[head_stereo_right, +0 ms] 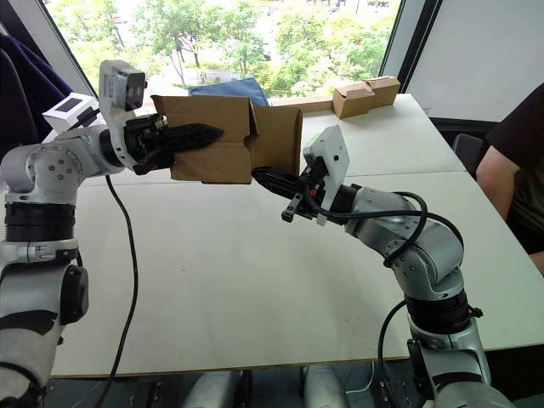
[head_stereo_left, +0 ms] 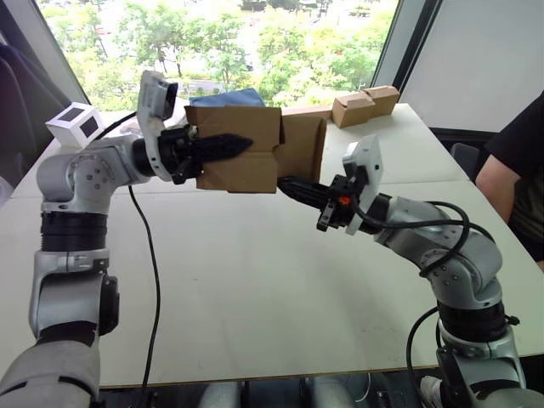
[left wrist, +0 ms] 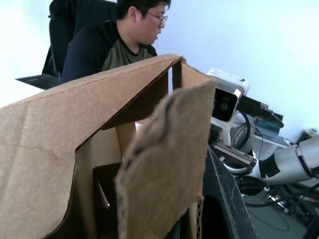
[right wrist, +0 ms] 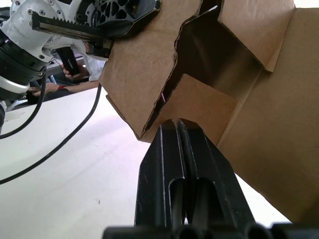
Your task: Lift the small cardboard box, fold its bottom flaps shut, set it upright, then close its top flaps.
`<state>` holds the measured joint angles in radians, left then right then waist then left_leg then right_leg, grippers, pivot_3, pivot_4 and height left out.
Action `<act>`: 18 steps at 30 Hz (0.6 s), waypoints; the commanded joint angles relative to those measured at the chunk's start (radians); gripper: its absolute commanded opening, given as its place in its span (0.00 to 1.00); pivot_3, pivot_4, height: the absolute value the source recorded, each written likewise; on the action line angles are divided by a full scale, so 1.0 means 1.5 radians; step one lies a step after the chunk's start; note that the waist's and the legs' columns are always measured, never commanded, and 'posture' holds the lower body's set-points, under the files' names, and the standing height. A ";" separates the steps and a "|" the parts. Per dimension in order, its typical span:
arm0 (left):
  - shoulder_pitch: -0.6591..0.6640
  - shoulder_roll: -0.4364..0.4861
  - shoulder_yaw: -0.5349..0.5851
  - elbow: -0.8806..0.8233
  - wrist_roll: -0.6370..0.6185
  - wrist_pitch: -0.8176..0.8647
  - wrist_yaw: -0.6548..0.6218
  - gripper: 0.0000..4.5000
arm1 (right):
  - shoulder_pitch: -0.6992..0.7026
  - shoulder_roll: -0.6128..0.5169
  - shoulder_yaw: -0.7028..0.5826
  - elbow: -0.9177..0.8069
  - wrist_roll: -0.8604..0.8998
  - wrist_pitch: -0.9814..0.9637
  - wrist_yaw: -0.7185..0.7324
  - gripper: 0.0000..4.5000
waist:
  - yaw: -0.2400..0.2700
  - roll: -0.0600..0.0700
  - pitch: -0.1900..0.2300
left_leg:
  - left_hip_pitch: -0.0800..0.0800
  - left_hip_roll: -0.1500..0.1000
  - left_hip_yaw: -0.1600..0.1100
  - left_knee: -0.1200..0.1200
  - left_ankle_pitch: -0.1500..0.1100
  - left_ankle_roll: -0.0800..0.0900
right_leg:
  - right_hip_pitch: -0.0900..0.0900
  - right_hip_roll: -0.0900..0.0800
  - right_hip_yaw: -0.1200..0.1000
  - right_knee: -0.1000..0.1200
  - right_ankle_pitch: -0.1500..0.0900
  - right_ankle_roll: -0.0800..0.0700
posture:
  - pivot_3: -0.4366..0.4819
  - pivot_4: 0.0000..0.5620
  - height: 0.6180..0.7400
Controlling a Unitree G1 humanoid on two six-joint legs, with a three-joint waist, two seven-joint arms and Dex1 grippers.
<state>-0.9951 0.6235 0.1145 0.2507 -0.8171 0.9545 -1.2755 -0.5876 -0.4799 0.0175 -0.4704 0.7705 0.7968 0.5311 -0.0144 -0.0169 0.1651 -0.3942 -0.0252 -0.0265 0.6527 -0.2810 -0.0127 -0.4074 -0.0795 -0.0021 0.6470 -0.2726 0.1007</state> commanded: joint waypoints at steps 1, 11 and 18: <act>-0.009 -0.002 0.016 -0.023 -0.014 -0.004 0.001 0.00 | -0.017 0.010 -0.002 -0.018 0.001 -0.017 0.010 0.01 | 0.000 0.000 0.000 | 0.000 0.000 0.000 0.000 0.000 0.000 | 0.000 0.000 0.000 0.000 0.000 0.000 | 0.48 0.27 0.98; -0.017 0.000 0.027 -0.002 -0.008 -0.021 0.003 0.00 | -0.033 -0.030 -0.174 0.049 0.120 0.008 0.019 0.01 | 0.002 0.000 0.000 | 0.000 0.000 0.000 0.000 0.000 0.000 | 0.000 -0.001 0.000 0.000 0.000 0.000 | 0.48 0.27 0.98; -0.012 -0.007 0.033 0.002 -0.012 -0.024 0.007 0.00 | -0.044 -0.012 -0.225 0.158 0.064 -0.059 -0.053 0.01 | 0.000 0.000 0.000 | 0.000 0.000 0.000 0.000 0.000 0.000 | 0.000 0.000 0.000 0.000 0.000 0.000 | 0.48 0.27 0.98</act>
<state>-0.9953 0.6113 0.1338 0.2684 -0.8169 0.9297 -1.2648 -0.6438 -0.5018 -0.3215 -0.2516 0.9084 0.7503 0.4724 -0.0151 -0.0170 0.1652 -0.3938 -0.0253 -0.0262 0.6524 -0.2811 -0.0126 -0.4070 -0.0799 -0.0020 0.6467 -0.2726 0.1007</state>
